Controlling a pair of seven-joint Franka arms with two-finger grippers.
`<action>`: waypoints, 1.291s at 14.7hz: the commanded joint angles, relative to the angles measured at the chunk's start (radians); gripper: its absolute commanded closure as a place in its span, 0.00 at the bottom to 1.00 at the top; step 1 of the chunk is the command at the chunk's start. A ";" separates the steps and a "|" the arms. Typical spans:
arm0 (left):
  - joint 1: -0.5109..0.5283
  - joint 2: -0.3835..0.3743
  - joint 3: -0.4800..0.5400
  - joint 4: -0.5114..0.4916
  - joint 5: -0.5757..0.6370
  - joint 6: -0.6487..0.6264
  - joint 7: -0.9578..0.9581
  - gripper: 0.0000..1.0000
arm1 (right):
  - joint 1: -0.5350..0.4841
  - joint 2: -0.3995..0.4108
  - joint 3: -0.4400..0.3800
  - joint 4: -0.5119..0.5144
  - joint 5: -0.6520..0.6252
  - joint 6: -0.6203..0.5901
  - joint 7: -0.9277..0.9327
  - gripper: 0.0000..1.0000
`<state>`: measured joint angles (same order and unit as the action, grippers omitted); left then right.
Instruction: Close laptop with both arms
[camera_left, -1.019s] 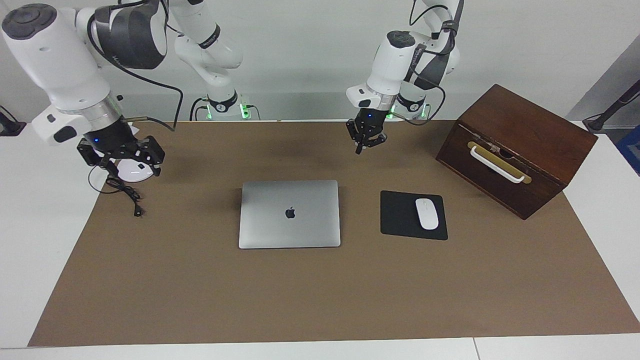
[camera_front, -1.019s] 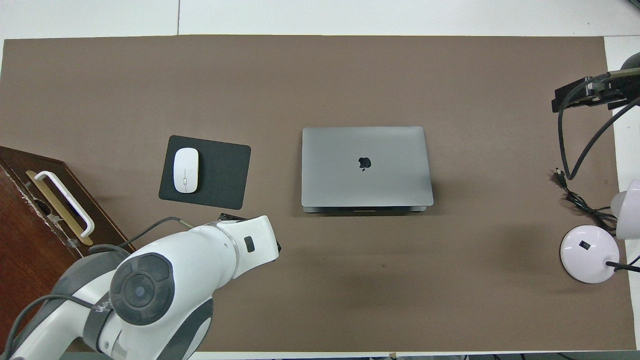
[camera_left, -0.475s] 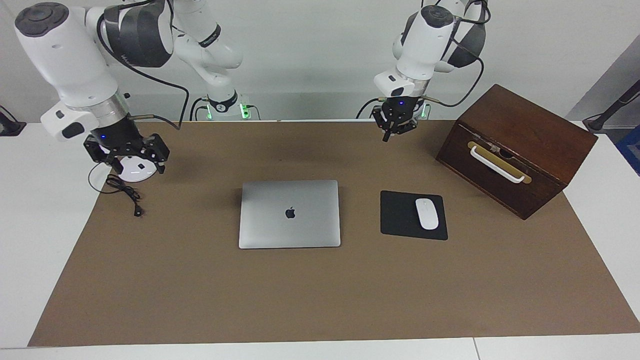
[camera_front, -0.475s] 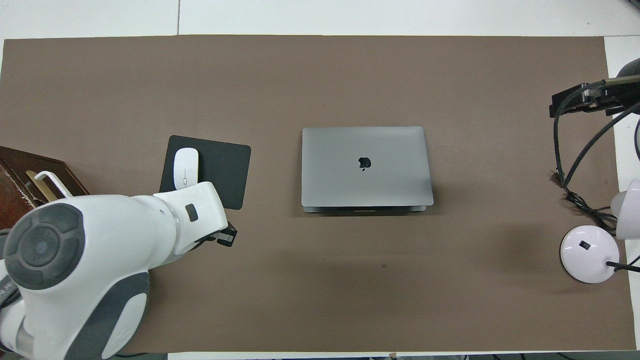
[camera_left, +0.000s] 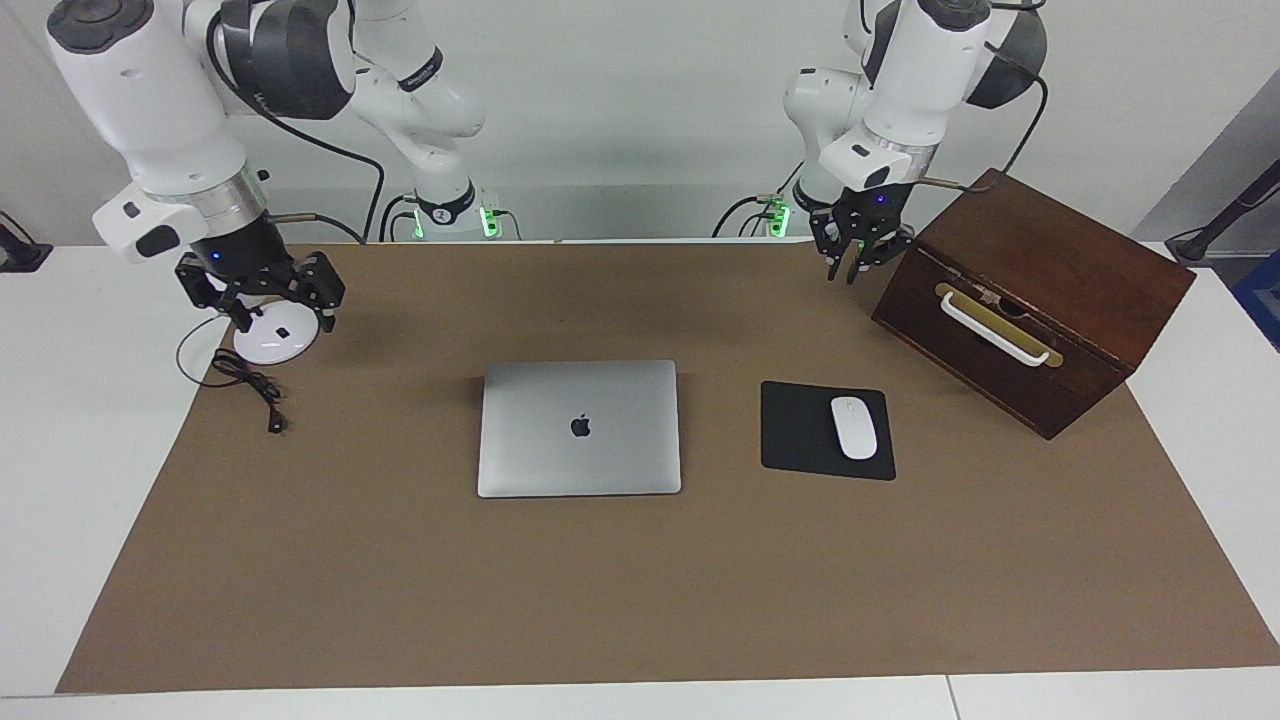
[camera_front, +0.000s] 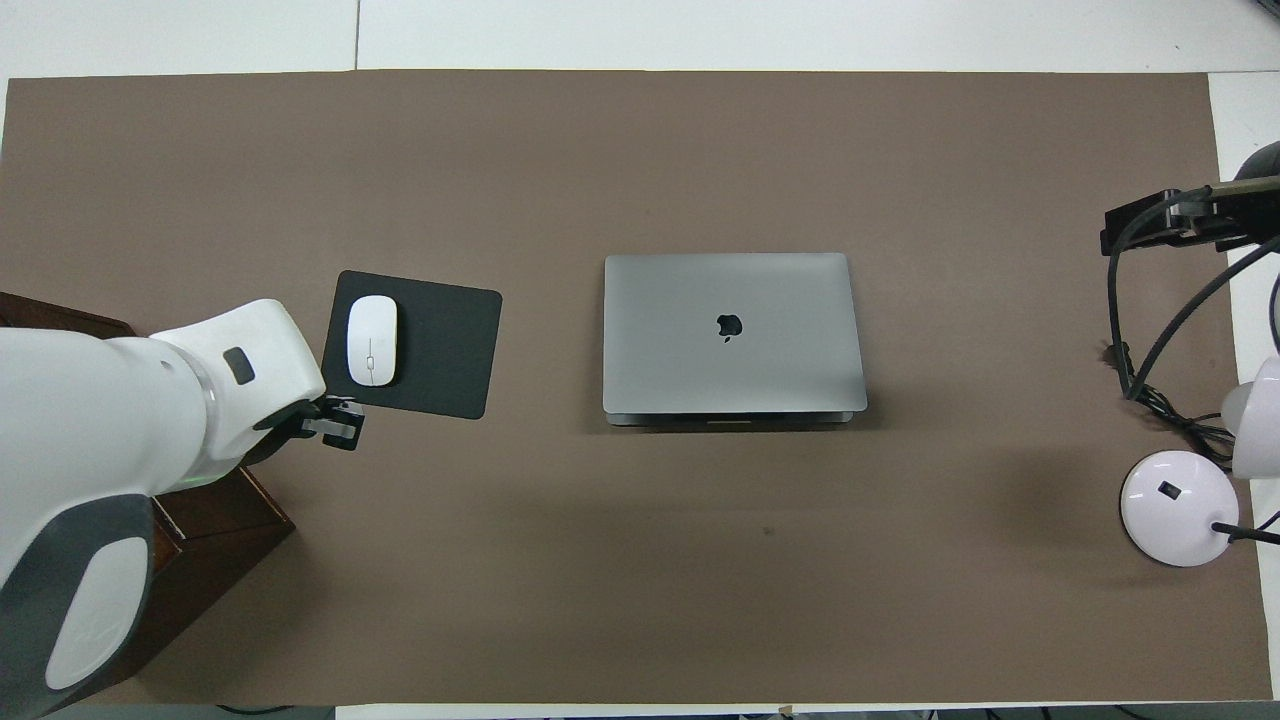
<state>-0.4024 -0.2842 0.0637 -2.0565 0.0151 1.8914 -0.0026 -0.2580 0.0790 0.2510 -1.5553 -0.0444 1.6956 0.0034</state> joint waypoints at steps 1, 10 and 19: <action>0.065 0.011 -0.012 0.053 0.031 -0.048 -0.002 0.00 | -0.001 -0.088 0.008 -0.117 0.029 0.056 0.041 0.00; 0.277 0.037 -0.010 0.127 0.029 -0.040 -0.011 0.00 | 0.085 -0.128 0.017 -0.114 0.081 0.056 -0.045 0.00; 0.325 0.226 -0.005 0.528 -0.029 -0.374 -0.010 0.00 | 0.161 -0.142 0.025 -0.109 0.120 0.088 0.090 0.00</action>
<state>-0.1141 -0.1426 0.0649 -1.6659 0.0175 1.6277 -0.0068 -0.0963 -0.0357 0.2702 -1.6359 0.0839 1.7729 0.0637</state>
